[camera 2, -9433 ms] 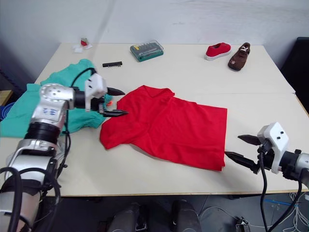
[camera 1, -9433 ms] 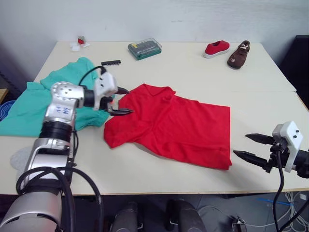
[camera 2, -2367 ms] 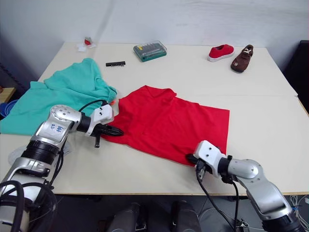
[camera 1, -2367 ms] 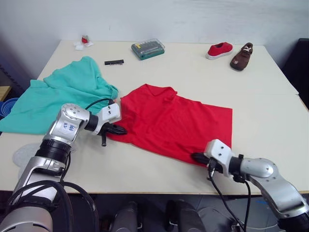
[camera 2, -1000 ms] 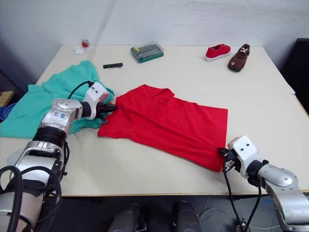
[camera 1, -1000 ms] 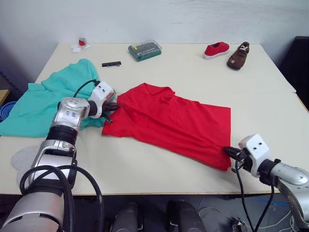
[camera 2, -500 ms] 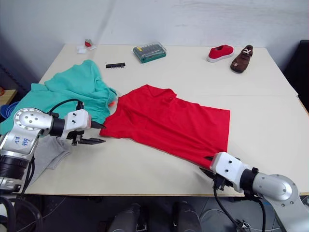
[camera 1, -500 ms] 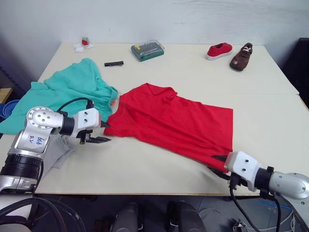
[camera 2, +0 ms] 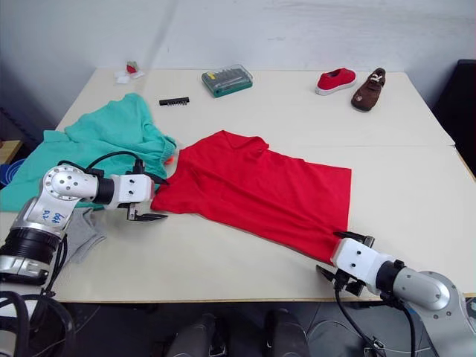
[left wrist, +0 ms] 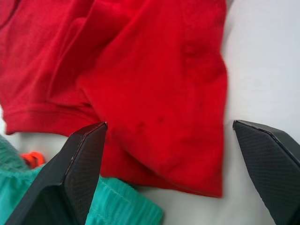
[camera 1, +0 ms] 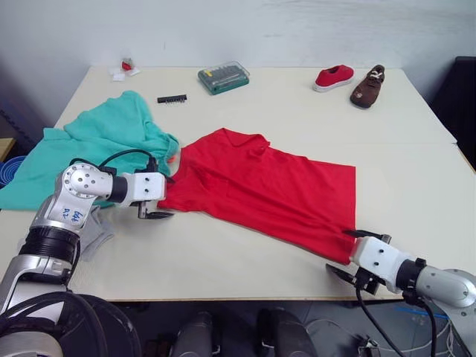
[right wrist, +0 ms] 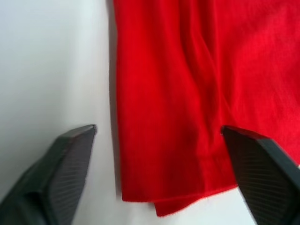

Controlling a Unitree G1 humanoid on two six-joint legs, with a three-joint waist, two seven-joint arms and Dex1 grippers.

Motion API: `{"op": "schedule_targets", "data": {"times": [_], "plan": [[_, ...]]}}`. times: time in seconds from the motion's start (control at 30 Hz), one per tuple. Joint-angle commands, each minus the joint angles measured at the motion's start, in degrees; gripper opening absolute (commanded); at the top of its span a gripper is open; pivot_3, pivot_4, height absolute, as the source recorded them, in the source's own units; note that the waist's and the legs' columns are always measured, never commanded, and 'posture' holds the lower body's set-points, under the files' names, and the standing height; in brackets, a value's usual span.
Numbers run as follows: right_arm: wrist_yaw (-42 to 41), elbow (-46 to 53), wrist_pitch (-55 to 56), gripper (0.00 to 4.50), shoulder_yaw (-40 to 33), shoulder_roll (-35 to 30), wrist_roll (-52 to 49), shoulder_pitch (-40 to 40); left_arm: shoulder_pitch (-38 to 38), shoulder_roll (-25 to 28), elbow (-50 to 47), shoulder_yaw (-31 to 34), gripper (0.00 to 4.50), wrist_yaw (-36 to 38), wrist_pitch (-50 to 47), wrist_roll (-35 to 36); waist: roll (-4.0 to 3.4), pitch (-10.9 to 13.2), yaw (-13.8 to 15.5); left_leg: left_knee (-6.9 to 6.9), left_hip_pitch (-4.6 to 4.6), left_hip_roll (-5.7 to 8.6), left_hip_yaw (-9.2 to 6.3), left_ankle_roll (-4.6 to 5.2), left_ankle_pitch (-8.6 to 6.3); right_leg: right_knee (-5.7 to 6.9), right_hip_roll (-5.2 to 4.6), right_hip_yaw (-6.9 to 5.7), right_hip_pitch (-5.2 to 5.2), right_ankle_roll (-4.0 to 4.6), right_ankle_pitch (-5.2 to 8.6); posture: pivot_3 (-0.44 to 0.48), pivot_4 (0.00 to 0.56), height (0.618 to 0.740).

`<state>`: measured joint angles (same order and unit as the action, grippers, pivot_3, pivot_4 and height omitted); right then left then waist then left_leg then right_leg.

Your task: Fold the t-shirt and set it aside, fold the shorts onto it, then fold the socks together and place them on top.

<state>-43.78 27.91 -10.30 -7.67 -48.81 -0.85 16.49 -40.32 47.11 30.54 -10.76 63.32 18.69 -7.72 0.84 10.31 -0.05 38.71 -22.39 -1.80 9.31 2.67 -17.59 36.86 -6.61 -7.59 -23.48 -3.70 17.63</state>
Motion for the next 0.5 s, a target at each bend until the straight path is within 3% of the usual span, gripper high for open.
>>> {"op": "schedule_targets", "data": {"times": [0.03,0.3,0.43,0.5], "plan": [[0.21,-2.12,2.11,2.87,1.24,-0.74,2.82,-0.54,-0.86,-0.04,2.8,-0.94,3.91,-0.87,2.48,-1.81,0.01,-0.01,0.02,0.0,0.04,0.0,0.0,0.0,0.0,0.0,0.0,0.0,0.04,0.0,0.0,0.0,0.15,0.74],[-3.5,-6.28,8.57,0.02,0.41,-3.83,3.03,-1.71,-0.05,0.75,3.39,-1.62,1.29,1.46,3.43,-1.39,0.0,-0.01,0.02,0.0,0.08,0.0,-0.02,-0.01,0.01,0.04,-0.04,0.02,0.07,0.0,0.0,0.0,0.15,0.74],[-7.55,-10.31,18.3,0.0,-0.53,-8.13,2.79,-0.68,3.65,3.17,-2.36,-0.75,0.01,6.98,0.16,2.38,0.0,0.0,-0.04,-0.03,0.08,0.0,-0.01,-0.01,0.0,0.02,-0.03,0.0,0.05,0.0,0.0,0.0,0.15,0.74],[-10.19,-13.05,24.06,0.0,-1.4,-10.17,1.59,0.28,8.06,6.01,-9.22,0.28,0.01,11.14,-4.28,6.01,0.0,0.0,-0.3,-0.17,0.1,0.0,0.04,-0.02,0.01,-0.01,-0.03,0.02,0.03,0.0,0.01,0.0,0.15,0.74]]}}
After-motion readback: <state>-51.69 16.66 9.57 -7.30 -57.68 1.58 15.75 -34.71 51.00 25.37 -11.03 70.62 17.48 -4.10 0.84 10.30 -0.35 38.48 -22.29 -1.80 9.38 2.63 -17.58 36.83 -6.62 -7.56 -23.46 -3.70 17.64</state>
